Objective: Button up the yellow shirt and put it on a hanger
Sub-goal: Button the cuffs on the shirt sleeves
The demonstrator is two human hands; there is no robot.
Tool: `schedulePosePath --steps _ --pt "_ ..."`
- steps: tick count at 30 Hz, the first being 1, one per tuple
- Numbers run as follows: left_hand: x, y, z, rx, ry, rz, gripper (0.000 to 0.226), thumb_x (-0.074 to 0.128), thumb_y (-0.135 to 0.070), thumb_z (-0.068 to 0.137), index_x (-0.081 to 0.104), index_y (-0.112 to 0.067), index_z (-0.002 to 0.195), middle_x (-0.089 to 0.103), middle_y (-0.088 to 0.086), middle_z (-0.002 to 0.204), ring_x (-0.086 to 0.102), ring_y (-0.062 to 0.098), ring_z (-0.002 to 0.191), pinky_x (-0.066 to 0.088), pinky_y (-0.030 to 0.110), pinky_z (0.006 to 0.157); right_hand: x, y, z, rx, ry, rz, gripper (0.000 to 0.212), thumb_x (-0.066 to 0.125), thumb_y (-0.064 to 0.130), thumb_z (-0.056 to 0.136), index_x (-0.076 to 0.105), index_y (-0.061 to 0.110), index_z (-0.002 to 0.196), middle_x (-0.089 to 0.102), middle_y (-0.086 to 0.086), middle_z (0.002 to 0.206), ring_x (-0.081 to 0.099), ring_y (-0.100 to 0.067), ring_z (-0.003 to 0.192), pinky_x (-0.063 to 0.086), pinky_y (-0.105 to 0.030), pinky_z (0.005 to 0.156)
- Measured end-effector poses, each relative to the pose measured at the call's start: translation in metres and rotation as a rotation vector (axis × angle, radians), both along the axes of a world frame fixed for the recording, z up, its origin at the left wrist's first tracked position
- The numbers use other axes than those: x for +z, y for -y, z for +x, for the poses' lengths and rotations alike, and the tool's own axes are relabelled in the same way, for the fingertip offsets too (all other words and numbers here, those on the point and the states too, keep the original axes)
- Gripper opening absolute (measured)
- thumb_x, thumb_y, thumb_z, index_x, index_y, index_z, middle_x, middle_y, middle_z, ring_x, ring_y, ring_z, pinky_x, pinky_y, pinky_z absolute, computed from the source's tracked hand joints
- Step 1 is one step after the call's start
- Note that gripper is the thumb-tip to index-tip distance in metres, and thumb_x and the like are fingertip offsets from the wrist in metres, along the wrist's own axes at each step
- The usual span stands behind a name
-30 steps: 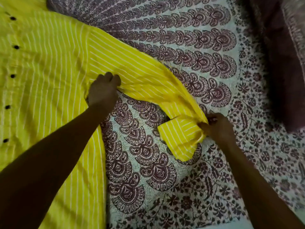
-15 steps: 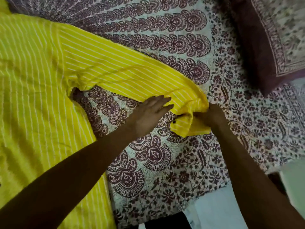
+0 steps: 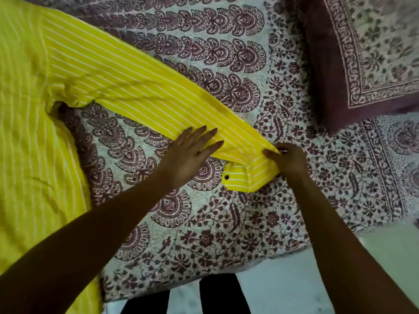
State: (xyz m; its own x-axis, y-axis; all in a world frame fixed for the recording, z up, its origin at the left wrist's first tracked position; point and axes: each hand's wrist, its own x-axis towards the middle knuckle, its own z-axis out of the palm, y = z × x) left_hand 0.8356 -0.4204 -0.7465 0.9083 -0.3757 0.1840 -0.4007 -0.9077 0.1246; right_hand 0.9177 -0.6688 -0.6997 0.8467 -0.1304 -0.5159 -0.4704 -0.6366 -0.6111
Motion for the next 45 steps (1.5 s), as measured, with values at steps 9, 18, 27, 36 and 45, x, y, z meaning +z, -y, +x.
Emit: schedulePosePath --steps 9,18,27,36,45 --pt "0.009 0.070 0.022 -0.019 -0.047 -0.262 0.031 0.053 -0.024 0.071 0.046 -0.027 0.101 0.063 0.007 0.093 0.061 0.028 0.091 0.046 0.040 0.091 0.020 0.005 0.025 -0.037 -0.242 0.502 0.027 0.043 -0.003 0.092 0.062 0.015 0.094 0.063 0.002 0.084 0.061 -0.005 0.056 0.046 -0.015 0.041" --pt "0.038 0.043 0.042 1.288 -0.286 -1.724 0.032 0.061 -0.028 0.082 0.054 -0.015 0.111 0.061 0.017 0.118 0.060 0.031 0.107 0.047 0.050 0.091 0.041 -0.064 0.063 0.023 -0.408 1.074 0.021 0.040 0.014 0.097 0.051 0.019 0.114 0.068 -0.009 0.106 0.066 -0.021 0.094 0.053 -0.032 0.084" --pt "0.027 0.012 0.027 1.477 -0.072 -1.197 0.044 0.076 -0.026 0.068 0.049 -0.010 0.099 0.059 0.003 0.081 0.063 0.031 0.082 0.052 0.046 0.076 0.007 -0.123 0.044 0.716 0.421 0.045 0.025 0.058 0.005 0.082 0.068 0.010 0.105 0.064 -0.014 0.107 0.060 -0.025 0.098 0.046 -0.029 0.086" --pt "0.016 -0.035 0.060 1.004 -0.327 -0.487 0.047 0.068 -0.024 0.079 0.052 -0.013 0.122 0.054 0.014 0.117 0.047 0.033 0.112 0.035 0.038 0.095 -0.012 -0.178 0.051 0.893 0.251 0.032 0.023 0.057 0.016 0.088 0.068 0.013 0.108 0.069 -0.008 0.110 0.062 -0.026 0.104 0.047 -0.036 0.088" --pt "0.025 -0.058 0.053 0.937 -0.255 -0.810 0.037 0.074 -0.033 0.068 0.060 -0.015 0.097 0.069 0.003 0.094 0.063 0.021 0.094 0.047 0.041 0.084 -0.015 -0.193 0.058 0.645 0.046 0.287 0.007 0.063 0.008 0.085 0.070 0.008 0.086 0.062 0.004 0.070 0.053 0.009 0.059 0.041 -0.022 0.064"
